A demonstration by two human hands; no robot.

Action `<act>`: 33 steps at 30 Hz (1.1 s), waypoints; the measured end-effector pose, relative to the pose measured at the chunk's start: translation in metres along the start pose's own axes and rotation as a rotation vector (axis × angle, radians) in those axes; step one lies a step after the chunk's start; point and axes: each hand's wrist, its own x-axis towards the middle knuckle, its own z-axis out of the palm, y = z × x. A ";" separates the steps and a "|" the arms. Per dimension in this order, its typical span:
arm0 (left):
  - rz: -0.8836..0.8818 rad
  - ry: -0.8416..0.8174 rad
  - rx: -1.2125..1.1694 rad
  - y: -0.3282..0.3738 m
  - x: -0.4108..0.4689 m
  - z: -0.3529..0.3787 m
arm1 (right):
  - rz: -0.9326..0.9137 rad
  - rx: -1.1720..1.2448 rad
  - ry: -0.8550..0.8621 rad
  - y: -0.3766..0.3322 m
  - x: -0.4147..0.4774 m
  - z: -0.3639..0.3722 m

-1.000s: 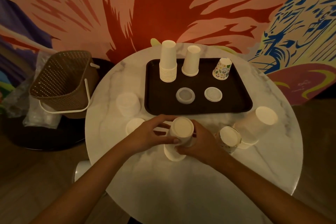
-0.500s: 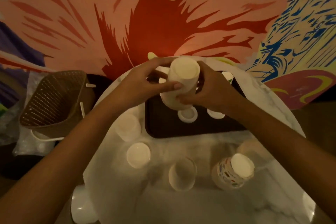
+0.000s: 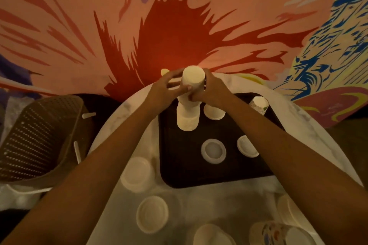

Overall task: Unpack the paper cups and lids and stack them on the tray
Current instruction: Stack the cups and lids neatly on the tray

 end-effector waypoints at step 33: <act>-0.341 -0.356 0.020 -0.017 -0.252 0.052 | 0.227 0.245 -0.360 0.031 -0.281 0.009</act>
